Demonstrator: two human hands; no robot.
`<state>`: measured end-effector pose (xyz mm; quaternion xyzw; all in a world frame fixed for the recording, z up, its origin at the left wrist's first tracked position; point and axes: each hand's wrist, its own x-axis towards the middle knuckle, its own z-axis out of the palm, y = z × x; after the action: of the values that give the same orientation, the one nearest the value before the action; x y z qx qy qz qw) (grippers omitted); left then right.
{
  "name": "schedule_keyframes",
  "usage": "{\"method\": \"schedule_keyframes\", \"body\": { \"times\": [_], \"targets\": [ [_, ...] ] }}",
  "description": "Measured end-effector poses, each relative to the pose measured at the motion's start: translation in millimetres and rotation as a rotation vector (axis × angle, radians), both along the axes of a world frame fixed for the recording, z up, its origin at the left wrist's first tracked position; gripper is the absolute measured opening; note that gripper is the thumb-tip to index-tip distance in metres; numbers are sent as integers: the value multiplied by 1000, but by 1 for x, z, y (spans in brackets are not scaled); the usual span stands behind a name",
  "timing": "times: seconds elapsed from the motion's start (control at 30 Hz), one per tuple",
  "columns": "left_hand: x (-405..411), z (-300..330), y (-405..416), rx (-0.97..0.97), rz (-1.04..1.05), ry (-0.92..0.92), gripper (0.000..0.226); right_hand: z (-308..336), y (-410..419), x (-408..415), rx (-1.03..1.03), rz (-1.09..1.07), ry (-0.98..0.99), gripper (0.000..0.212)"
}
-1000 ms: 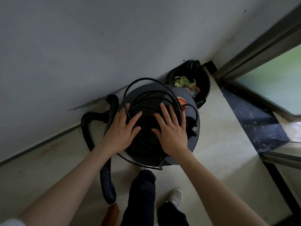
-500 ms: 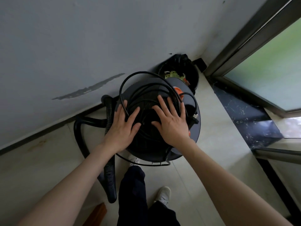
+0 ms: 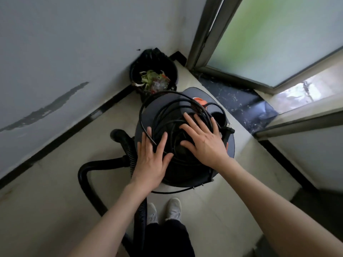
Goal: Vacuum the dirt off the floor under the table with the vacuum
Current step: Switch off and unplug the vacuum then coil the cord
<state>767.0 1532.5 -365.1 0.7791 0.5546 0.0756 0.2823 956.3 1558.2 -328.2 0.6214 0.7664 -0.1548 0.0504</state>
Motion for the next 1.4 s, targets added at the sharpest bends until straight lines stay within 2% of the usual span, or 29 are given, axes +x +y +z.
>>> {"method": "schedule_keyframes", "body": {
  "times": [0.27, 0.57, 0.77, 0.97, 1.17, 1.27, 1.4],
  "targets": [
    [74, 0, -39, 36, -97, -19, 61, 3, -55, 68, -28, -129, -48, 68],
    [149, 7, -82, -66, -171, 14, 67, 7, -110, 144, -56, -186, -45, 62],
    [218, 16, -108, -152, -174, 17, 70, 7, -137, 210, -57, -190, -52, 72],
    [291, 20, -132, -182, -223, 26, 67, 7, -171, 283, -72, -224, -73, 73],
    [370, 28, -155, -241, -283, 33, 68, 11, -201, 363, -64, -248, -55, 70],
    [412, 28, -167, -257, -293, -6, 66, 13, -216, 399, -109, -337, -58, 60],
    [460, 27, -185, -276, -338, -21, 64, 20, -232, 442, -181, -435, -35, 59]
  ]
}}
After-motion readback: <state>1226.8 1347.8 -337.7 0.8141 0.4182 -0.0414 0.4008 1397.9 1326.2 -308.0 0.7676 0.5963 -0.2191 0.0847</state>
